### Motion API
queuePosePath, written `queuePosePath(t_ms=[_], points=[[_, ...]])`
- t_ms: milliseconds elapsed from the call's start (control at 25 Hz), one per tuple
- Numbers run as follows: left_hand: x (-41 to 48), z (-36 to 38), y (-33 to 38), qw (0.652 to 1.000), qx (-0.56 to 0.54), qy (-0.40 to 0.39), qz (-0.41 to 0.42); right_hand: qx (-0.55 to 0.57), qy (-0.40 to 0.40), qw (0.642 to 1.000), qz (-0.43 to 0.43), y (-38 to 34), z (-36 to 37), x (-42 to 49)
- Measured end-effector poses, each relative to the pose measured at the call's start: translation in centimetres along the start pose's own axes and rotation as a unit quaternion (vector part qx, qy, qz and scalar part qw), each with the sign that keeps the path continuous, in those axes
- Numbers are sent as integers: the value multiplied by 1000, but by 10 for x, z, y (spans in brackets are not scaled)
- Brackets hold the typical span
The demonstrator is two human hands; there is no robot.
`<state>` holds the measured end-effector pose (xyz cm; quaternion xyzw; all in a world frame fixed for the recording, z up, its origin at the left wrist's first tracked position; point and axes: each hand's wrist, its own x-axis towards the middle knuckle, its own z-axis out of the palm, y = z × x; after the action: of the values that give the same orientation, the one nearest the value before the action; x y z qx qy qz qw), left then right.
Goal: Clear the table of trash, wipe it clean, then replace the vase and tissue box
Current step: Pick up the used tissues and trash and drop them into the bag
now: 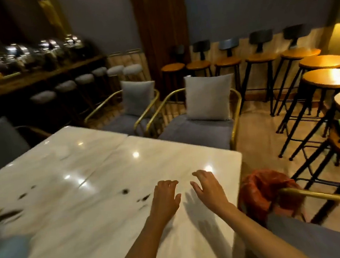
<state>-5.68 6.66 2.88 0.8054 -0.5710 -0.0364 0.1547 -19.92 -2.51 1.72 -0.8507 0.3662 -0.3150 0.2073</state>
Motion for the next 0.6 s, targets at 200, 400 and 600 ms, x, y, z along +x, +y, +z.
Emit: queuePosePath(t_ms=[200, 400, 600], points=[[-229, -91, -121, 991, -49, 39, -118, 101, -124, 986, -52, -189, 81, -146], [-430, -167, -215, 944, -7, 74, -322, 60, -321, 929, -173, -350, 130, -254], [-563, -194, -234, 895, 1, 95, -435, 46, -374, 872, -311, -446, 146, -302]])
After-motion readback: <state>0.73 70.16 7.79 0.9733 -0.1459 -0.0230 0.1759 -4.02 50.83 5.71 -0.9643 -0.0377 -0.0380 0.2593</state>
